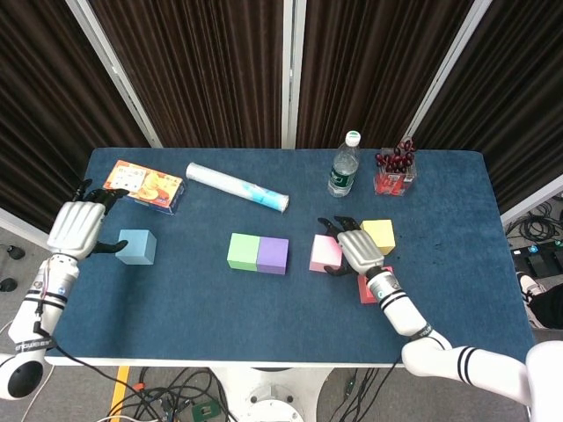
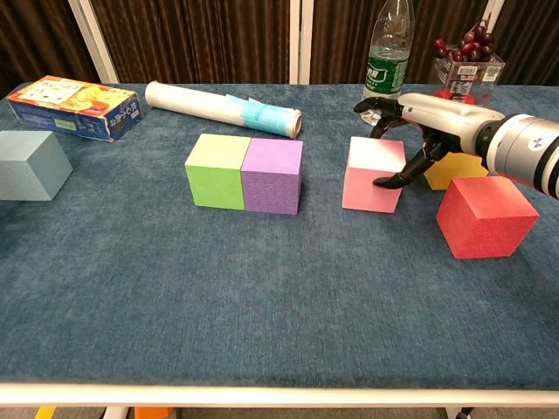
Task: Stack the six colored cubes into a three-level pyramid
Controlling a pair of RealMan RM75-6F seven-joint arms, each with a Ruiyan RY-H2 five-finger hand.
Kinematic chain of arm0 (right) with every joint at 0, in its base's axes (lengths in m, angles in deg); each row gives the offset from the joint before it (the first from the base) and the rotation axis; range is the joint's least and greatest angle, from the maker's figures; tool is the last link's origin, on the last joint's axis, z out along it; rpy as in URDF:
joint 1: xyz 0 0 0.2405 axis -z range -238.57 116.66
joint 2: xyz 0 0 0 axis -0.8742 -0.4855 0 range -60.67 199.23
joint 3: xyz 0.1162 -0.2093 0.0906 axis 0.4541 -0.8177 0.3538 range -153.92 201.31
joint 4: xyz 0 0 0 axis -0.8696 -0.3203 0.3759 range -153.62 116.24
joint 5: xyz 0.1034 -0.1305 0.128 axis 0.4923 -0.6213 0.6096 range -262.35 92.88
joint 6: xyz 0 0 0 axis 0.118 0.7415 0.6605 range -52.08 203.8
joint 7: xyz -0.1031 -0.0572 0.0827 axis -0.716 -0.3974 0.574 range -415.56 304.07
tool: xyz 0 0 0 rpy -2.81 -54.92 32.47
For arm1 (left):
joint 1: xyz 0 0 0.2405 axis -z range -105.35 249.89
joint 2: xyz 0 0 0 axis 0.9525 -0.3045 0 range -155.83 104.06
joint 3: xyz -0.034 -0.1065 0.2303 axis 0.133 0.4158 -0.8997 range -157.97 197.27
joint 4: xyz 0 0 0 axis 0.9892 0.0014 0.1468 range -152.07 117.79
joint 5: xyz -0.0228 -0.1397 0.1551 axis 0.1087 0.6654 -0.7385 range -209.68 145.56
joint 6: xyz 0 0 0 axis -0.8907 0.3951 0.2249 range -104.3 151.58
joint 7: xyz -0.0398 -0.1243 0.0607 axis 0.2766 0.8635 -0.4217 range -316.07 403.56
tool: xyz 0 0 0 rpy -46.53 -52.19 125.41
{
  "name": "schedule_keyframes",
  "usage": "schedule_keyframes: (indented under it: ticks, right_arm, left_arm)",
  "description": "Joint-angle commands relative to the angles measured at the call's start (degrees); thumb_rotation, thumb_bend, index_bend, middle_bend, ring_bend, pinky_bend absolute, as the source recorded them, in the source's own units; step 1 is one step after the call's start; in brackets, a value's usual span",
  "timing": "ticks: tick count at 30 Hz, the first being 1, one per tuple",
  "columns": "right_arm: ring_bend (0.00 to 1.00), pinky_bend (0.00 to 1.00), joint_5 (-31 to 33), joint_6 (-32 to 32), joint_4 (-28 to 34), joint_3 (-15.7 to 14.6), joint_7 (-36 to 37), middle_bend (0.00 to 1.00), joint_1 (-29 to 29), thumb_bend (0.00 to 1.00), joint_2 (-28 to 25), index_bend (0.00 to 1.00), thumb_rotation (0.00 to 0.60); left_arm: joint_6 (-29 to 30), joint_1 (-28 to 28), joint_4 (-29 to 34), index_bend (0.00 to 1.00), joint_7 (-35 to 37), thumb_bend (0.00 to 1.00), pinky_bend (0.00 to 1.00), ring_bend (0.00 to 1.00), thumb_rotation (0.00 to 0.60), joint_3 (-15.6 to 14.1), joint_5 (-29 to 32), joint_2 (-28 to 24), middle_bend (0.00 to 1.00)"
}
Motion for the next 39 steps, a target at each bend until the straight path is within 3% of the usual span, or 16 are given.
schedule_keyframes:
  ticks: [1, 11, 39]
  right_arm:
    - [0.05, 0.0, -1.47, 0.37, 0.01, 0.01, 0.62, 0.36, 0.07, 0.2, -0.12, 0.09, 0.6]
    - [0.05, 0.0, -2.75, -0.06, 3.94, 0.13, -0.61, 0.36, -0.32, 0.2, -1.89, 0.09, 0.6]
    - [0.05, 0.0, 0.01, -1.22, 1.48, 1.85, -2.56, 0.35, -2.35, 0.2, 3.04, 0.09, 0.6]
  left_arm:
    - [-0.14, -0.04, -0.11, 0.18, 0.11, 0.15, 0.04, 0.18, 0.6, 0.16, 0.12, 0.01, 0.22]
    - [-0.75, -0.04, -0.1, 0.18, 0.34, 0.15, 0.04, 0.18, 0.6, 0.79, 0.2, -0.13, 0.22]
    - [-1.19, -0.83, -0.32, 0.18, 1.63, 0.15, 0.04, 0.18, 0.6, 1.43, -0.24, -0.41, 0.22]
